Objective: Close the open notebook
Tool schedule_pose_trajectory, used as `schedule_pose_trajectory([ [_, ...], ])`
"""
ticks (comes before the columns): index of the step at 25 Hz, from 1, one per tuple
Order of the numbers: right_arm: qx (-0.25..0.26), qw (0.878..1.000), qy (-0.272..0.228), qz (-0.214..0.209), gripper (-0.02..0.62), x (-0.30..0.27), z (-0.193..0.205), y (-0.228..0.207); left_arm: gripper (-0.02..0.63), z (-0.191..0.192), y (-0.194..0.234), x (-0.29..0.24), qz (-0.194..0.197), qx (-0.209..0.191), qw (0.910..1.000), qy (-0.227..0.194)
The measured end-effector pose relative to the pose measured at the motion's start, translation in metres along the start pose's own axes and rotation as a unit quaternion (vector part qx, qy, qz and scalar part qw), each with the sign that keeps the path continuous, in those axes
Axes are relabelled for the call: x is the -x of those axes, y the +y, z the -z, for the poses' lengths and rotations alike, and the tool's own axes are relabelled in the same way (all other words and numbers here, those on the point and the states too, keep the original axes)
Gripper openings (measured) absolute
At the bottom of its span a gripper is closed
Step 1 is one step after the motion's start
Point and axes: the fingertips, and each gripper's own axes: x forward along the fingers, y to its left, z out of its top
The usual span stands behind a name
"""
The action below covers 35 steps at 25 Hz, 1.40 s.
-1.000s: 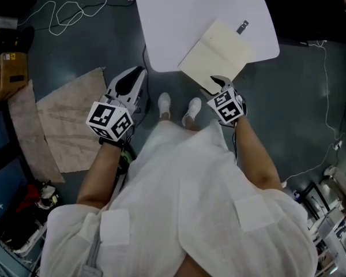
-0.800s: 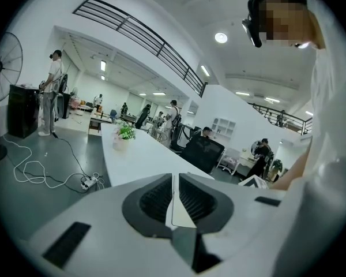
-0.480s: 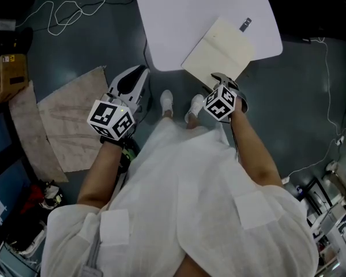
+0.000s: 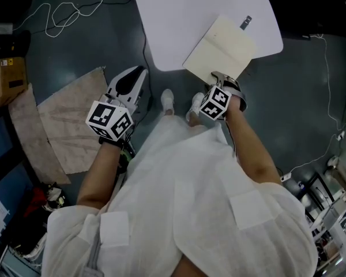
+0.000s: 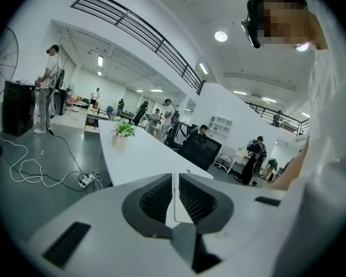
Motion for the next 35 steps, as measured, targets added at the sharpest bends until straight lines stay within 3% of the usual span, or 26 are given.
schedule_pose_trajectory([
  [5,0.009,1.000,0.012,0.015,0.221,-0.001,0.000,0.001,0.034,-0.002,0.003,-0.002,0.009,0.000,1.0000,0.002],
  [14,-0.027,0.999,0.011,0.015,0.202,0.011,-0.002,-0.001,0.034,-0.012,-0.001,-0.011,0.032,-0.011,0.9994,0.000],
  [35,-0.085,0.992,-0.075,0.048,0.121,0.104,-0.010,-0.051,0.034,-0.044,-0.031,-0.030,0.080,-0.038,0.9959,-0.019],
])
